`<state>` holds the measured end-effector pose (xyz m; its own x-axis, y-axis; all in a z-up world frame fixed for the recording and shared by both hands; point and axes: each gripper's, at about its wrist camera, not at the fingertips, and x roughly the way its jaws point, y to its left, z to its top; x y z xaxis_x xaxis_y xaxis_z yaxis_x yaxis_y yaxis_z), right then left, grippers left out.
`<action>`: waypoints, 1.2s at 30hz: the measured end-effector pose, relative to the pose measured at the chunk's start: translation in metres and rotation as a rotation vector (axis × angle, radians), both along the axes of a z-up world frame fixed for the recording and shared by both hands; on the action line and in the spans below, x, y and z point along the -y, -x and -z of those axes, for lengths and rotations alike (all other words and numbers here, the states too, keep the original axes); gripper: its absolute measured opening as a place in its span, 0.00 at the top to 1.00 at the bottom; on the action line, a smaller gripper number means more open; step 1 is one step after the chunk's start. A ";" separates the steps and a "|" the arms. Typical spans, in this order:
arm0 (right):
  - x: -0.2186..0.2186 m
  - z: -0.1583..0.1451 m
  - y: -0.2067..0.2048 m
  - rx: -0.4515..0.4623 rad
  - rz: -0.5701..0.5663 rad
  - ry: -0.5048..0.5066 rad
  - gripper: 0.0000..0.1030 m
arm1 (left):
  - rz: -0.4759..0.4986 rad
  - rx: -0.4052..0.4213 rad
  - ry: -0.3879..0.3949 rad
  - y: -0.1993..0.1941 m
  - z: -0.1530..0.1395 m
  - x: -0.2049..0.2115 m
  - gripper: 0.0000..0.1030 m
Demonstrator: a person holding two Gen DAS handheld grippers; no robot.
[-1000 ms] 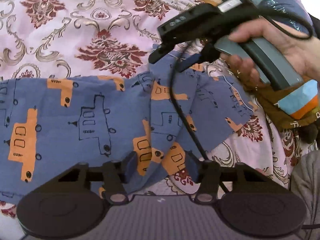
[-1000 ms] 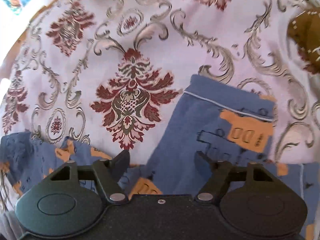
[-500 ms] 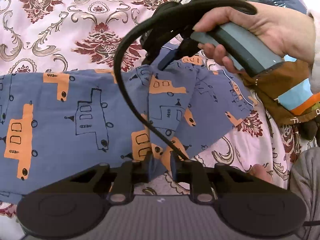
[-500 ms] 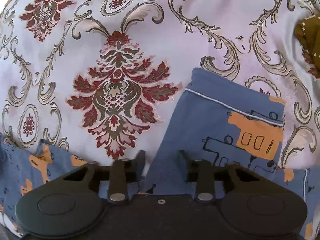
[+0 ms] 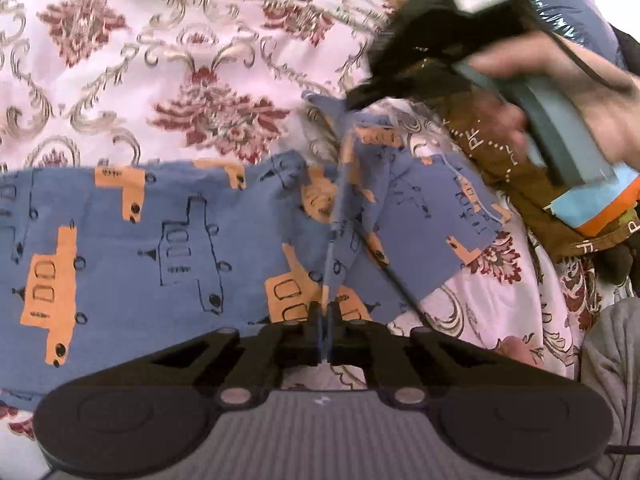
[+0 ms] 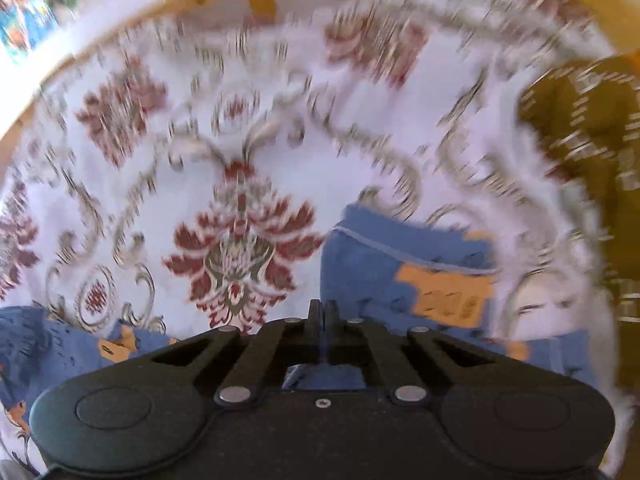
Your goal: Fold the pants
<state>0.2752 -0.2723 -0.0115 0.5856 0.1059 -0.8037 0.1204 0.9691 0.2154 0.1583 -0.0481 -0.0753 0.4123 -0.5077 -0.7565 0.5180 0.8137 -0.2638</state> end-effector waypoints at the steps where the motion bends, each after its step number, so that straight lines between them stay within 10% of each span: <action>1: 0.007 -0.006 0.014 0.035 0.024 -0.017 1.00 | 0.007 0.022 -0.006 0.002 -0.003 0.001 0.99; 10: 0.071 0.037 0.150 0.150 0.350 -0.177 1.00 | 0.121 0.129 -0.149 0.024 -0.006 0.030 0.99; 23: 0.079 0.079 0.177 0.127 0.396 -0.179 0.99 | 0.204 0.064 -0.320 0.027 0.020 0.048 0.84; 26: 0.071 0.073 0.182 0.133 0.361 -0.108 0.77 | 0.240 0.053 -0.302 0.032 0.016 0.048 0.43; 32: 0.048 0.056 0.182 0.206 0.251 0.127 0.13 | 0.304 0.095 -0.245 0.039 -0.017 0.039 0.02; 36: 0.036 0.060 0.178 0.206 0.181 0.258 0.01 | 0.262 0.138 -0.220 0.008 -0.045 0.031 0.00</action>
